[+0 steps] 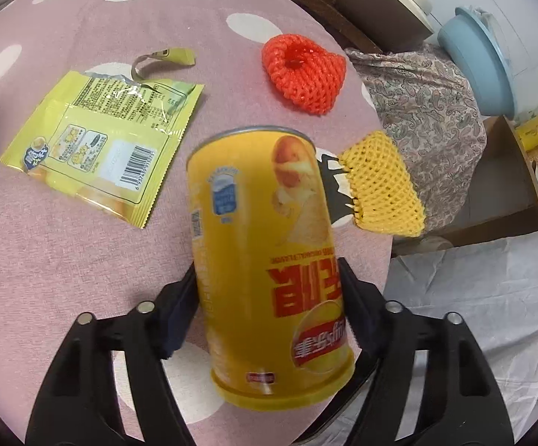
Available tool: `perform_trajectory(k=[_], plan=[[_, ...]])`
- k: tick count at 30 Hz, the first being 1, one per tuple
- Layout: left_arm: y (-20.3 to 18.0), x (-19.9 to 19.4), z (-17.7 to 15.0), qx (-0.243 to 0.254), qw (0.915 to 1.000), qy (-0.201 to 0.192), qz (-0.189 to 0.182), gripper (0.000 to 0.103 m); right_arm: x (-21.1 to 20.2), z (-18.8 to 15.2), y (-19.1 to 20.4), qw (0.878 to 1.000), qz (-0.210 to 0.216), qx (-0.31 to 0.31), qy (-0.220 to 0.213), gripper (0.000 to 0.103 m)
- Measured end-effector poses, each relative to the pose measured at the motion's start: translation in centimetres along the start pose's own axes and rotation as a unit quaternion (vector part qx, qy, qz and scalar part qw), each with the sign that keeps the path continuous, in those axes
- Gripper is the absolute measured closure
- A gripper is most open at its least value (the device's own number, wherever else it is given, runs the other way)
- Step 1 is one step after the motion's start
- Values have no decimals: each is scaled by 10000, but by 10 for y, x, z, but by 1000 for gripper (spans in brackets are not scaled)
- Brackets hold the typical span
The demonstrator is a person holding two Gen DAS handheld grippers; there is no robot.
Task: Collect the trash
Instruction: 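Grasp the yellow chip can with the right tool while the left tool grasps the yellow wrapper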
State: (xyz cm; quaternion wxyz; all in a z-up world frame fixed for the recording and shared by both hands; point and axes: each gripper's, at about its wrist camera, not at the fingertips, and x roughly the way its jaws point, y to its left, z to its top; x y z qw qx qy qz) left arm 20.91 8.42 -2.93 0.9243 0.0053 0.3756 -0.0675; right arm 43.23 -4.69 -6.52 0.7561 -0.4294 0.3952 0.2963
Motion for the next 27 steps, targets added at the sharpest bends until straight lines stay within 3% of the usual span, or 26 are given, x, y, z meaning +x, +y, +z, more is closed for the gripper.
perform_trajectory(k=[9,12,20,27], plan=[[20,28,40,-305,9992,-60,251,16,-21,-20,4,9963,160,661,-517,35],[23,43,53,-318,9988,-37,380,22,-31,-32,3,9929,147,942,-711,36],[39,91,91,-796,9956,381,322,38,-58,-64,1,9781,435,1606,-1247,36],[36,137,117,-739,9921,926,419,52,-83,-99,13,9609,754,2043,-1710,36]])
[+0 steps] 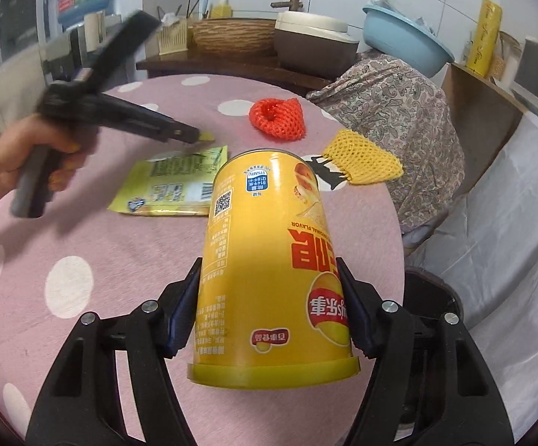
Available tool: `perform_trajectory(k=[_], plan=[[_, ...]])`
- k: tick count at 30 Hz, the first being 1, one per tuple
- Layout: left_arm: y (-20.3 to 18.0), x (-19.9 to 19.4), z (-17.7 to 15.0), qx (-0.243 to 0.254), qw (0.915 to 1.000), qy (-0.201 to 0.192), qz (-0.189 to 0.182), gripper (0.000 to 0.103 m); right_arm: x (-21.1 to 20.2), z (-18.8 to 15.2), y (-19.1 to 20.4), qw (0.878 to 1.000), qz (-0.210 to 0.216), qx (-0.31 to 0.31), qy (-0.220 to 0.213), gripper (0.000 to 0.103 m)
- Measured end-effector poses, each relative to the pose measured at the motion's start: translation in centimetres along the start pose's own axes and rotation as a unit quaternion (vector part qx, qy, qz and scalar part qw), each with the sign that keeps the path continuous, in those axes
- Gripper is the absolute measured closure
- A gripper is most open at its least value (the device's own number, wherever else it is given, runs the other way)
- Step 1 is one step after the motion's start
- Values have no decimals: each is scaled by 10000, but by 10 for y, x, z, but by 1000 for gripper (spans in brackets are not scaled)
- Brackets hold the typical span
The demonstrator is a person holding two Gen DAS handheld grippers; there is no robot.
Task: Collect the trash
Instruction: 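Grasp the yellow chip can with the right tool while the left tool grasps the yellow wrapper, then lift the wrapper with the left tool and carry it over the black bin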
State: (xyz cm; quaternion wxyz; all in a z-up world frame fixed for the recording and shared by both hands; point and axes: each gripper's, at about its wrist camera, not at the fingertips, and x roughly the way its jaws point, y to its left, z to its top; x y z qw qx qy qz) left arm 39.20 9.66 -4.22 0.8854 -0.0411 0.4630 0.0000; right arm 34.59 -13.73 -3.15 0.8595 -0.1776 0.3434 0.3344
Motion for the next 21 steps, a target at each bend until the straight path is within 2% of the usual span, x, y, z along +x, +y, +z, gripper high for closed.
perform_trajectory(k=[5,8,11,13,18,21], plan=[[-2,17,4,70,9997,187,108,58,-18,-21,8,9998,71,36,-172,36],[-1,22,3,25,9997,214,139,65,-28,-29,8,9995,94,148,-279,36],[0,23,4,0,9997,203,151,74,-35,-35,6,9990,121,218,-365,36],[1,24,3,-38,9996,237,152,85,-39,-39,6,9987,134,287,-409,36],[7,19,-5,-186,9997,142,93,99,-48,-48,7,9976,118,415,-539,36],[6,6,-12,-232,9997,-41,-29,100,-53,-53,4,9966,126,505,-644,36]])
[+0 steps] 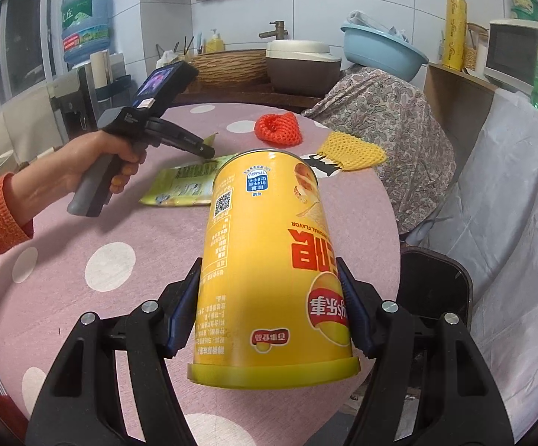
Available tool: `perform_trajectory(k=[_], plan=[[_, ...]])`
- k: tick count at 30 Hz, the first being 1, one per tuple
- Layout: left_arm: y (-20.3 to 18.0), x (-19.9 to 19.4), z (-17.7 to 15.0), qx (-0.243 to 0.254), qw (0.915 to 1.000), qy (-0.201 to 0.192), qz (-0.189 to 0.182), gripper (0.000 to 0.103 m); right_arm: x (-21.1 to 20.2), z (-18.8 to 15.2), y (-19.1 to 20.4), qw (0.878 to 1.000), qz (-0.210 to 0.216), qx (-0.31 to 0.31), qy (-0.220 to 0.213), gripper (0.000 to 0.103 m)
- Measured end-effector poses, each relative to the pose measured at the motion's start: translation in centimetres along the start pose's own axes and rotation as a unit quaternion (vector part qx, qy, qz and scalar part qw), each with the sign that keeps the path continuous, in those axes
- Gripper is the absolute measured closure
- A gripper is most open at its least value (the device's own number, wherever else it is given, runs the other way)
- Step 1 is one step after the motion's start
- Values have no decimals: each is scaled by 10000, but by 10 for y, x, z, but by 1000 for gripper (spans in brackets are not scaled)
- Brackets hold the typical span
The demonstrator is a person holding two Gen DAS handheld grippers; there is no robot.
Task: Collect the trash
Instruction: 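Lift the wrapper with the left tool and carry it over the black bin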
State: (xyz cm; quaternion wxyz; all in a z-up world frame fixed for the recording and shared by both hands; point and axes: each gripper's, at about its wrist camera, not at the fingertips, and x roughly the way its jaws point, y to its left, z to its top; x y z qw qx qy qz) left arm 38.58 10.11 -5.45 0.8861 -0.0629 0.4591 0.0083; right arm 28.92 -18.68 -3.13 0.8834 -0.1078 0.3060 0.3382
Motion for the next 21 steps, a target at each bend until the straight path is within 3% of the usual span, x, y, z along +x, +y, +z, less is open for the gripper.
perform_trajectory(k=[6,11,21], plan=[[-21,-47,-21,231,9976,-555,-348,101,-14,-17,-7,9991,-78,318,-265,36],[-58,-89,-47,608,9907,-895,-829,101,-29,-40,-16,9969,-95,668,-415,36],[-152,-127,-71,1391,9713,-1114,-1577,101,-76,-93,-48,9858,-647,1347,-763,36]])
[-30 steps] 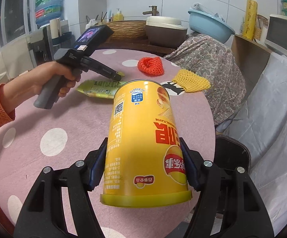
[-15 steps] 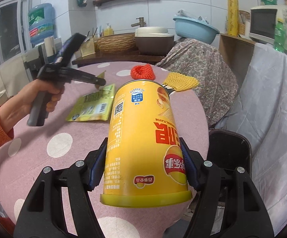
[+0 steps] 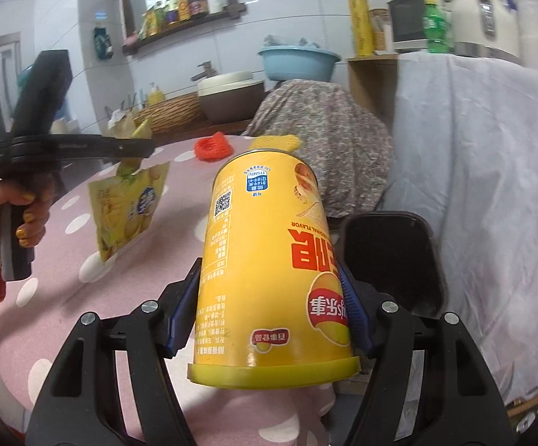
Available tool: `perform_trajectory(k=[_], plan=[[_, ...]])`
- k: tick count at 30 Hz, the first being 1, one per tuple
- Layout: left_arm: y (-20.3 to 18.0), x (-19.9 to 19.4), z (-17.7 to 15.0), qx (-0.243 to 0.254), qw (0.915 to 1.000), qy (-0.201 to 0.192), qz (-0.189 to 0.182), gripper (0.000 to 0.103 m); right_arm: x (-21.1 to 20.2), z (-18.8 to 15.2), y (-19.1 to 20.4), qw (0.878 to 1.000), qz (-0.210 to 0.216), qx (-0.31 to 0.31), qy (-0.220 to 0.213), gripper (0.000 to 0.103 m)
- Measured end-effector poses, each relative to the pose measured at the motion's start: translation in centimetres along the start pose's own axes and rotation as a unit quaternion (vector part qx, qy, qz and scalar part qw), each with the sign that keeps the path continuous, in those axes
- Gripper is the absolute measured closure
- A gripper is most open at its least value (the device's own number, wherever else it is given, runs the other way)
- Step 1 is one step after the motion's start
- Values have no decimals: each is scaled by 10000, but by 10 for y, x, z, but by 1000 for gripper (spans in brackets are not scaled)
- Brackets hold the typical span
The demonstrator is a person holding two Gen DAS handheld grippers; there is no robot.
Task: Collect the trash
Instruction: 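Lift the wrapper with the left tool and carry it over the black bin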
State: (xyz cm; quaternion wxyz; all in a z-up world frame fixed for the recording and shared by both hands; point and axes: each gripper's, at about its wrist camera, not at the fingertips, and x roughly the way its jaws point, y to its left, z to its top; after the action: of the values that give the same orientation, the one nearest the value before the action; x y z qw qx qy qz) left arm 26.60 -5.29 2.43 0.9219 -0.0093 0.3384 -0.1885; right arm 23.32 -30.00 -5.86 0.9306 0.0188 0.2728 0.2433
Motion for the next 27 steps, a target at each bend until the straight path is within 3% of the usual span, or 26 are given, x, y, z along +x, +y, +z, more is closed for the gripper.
perform_trajectory(k=[8,15,27], plan=[[-79,26,39,378,9976,-88,-566,101,-31,-20,-53,9959,-766,440,-179,36],[-144,63,68,672,9941,-100,-851,101,-46,-35,-94,9912,-1077,731,-234,36],[-172,183,64,597,9954,642,-392,101,-31,-57,-145,9827,-1483,1109,-72,36]])
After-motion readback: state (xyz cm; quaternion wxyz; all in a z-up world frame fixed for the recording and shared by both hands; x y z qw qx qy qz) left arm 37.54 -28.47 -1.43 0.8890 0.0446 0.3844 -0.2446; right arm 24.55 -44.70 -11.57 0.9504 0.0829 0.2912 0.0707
